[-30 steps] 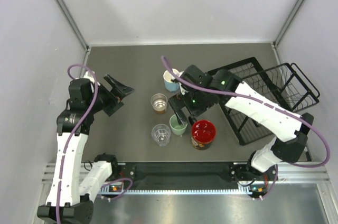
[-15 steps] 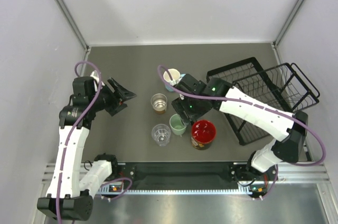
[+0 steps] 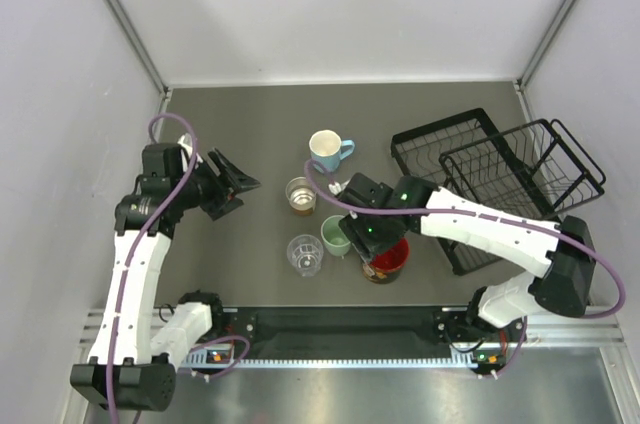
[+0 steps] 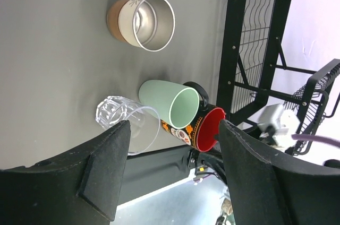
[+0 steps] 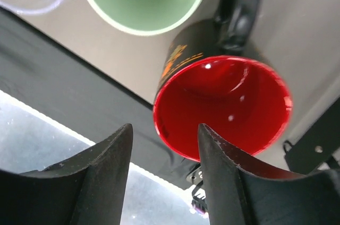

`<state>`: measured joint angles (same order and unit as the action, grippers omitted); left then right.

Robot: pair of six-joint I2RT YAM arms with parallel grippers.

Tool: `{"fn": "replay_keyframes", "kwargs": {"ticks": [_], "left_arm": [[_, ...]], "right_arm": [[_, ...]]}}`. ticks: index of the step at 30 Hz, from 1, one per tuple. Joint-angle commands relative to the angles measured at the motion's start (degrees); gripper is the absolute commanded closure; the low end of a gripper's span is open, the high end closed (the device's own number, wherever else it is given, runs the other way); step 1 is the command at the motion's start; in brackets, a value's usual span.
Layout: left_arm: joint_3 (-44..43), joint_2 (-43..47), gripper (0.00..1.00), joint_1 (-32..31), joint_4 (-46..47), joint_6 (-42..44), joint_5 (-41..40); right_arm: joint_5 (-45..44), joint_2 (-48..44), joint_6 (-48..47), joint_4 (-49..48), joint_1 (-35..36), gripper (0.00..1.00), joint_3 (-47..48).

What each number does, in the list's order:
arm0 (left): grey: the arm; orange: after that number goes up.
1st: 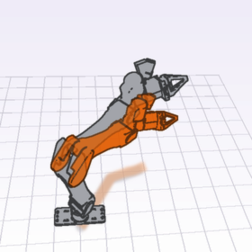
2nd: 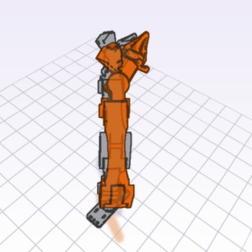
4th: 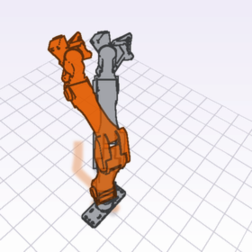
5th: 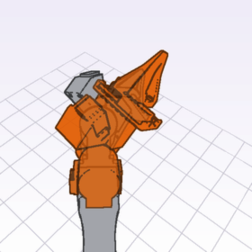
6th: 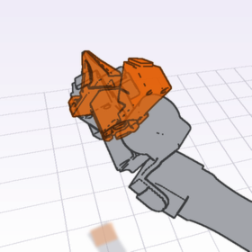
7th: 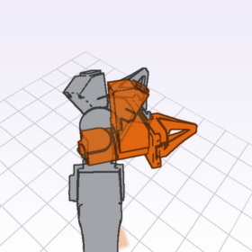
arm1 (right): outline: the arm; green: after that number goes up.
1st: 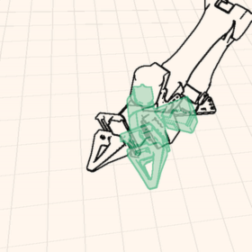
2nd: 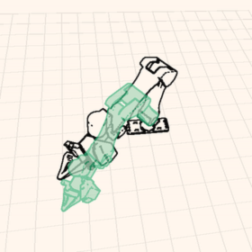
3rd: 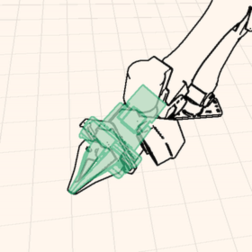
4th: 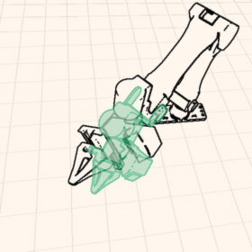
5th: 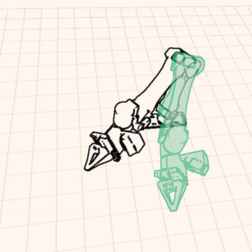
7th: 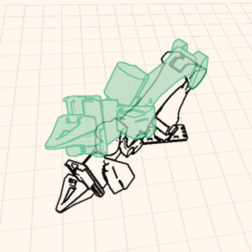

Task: Load the cups into the dish rack

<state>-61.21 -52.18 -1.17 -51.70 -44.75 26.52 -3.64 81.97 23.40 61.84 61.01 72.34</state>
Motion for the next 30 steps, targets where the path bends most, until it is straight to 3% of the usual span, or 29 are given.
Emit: {"fn": "replay_keyframes", "kwargs": {"ticks": [1,22,28,30], "left_arm": [[-1.10,-0.72,0.29,0.29,0.37,1.07,2.13],[-1.02,-0.99,0.33,0.20,-2.96,-1.48,6.17],[-1.28,-0.46,0.33,0.20,-3.05,-3.24,7.66],[-1.45,-0.73,0.33,0.20,-3.05,-4.20,8.19]], "right_arm": [[1.88,-2.35,0.86,-4.19,1.91,0.48,-1.67],[-5.94,-0.68,4.46,-11.22,5.34,0.66,-12.39],[-7.34,-2.08,4.64,-13.24,5.34,0.82,-14.33],[-8.13,-2.43,4.38,-13.07,5.34,0.97,-14.33]]}}
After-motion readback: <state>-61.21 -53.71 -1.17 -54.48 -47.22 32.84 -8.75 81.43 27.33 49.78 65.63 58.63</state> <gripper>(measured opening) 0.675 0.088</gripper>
